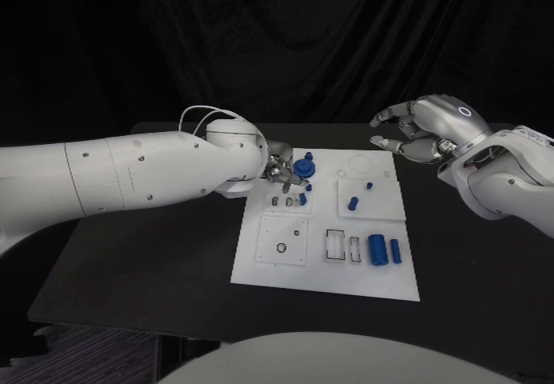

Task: Assemble the parts on the task board

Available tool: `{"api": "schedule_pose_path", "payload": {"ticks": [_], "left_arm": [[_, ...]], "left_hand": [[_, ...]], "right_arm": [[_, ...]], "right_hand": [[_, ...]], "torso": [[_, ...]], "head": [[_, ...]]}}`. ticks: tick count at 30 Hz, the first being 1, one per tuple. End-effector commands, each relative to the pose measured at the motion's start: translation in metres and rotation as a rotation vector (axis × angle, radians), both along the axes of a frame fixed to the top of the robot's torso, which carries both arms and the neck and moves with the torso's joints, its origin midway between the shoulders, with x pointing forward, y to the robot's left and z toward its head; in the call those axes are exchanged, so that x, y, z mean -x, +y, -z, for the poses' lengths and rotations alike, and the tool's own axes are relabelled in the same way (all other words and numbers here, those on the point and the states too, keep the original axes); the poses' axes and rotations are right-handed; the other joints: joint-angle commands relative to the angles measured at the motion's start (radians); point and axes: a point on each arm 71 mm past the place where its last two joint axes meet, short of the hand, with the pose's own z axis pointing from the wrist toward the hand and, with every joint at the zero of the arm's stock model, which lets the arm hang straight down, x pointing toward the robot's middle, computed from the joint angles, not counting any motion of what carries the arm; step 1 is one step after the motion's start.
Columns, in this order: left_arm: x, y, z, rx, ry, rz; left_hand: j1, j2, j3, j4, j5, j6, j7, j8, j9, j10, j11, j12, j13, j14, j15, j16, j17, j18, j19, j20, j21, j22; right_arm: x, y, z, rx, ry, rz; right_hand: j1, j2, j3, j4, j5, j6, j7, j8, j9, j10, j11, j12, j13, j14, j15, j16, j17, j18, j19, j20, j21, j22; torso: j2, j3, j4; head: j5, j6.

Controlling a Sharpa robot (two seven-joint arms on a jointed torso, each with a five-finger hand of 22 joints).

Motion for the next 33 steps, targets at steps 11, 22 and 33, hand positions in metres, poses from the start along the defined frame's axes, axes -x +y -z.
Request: {"api": "schedule_pose_path", "payload": {"ticks": [11, 22, 33], "left_arm": [[0.000, -0.011, -0.001, -0.006, -0.013, 0.003], [-0.002, -0.018, 0.000, 0.003, -0.022, 0.005], [-0.003, -0.019, 0.002, -0.001, -0.020, -0.002]], "left_hand": [[0.013, -0.011, 0.014, 0.000, 0.018, 0.008, -0.002, -0.039, 0.004, 0.146, -0.044, 0.178, 0.353, 0.104, -0.004, 0.003, 0.263, -0.005, 0.002, -0.007, -0.005, 0.067], [0.028, -0.032, 0.030, 0.000, 0.026, 0.040, -0.002, -0.099, -0.006, 0.146, -0.044, 0.178, 0.353, 0.104, -0.005, 0.003, 0.263, -0.005, 0.002, -0.008, -0.009, 0.068], [0.030, -0.037, 0.039, 0.000, 0.009, 0.062, -0.002, -0.127, -0.012, 0.146, -0.045, 0.178, 0.353, 0.104, -0.005, 0.003, 0.263, -0.005, 0.003, -0.008, -0.010, 0.069]], "right_arm": [[-0.001, 0.000, 0.001, -0.002, -0.004, 0.003], [0.001, 0.000, 0.001, -0.002, -0.006, -0.007], [0.000, 0.001, 0.001, 0.000, -0.006, -0.013]], "right_hand": [[0.009, 0.001, 0.004, -0.006, 0.000, 0.014, 0.001, 0.006, -0.002, 0.104, 0.009, 0.003, 0.263, 0.107, 0.007, 0.003, 0.263, 0.009, 0.076, 0.005, 0.004, 0.242], [0.008, 0.004, 0.006, -0.004, 0.004, 0.023, 0.002, 0.008, -0.004, 0.104, 0.011, 0.003, 0.263, 0.107, 0.009, 0.003, 0.263, 0.009, 0.075, 0.007, 0.003, 0.241], [0.008, 0.005, 0.007, -0.004, 0.005, 0.027, 0.002, 0.010, -0.005, 0.104, 0.012, 0.003, 0.263, 0.107, 0.009, 0.003, 0.263, 0.009, 0.075, 0.007, 0.002, 0.241]], "torso": [[-0.001, 0.0030, -0.0059], [-0.001, -0.0046, 0.0016], [0.002, -0.0046, -0.0006]], "head": [[0.003, 0.000], [0.002, 0.000], [0.004, 0.000]]}}
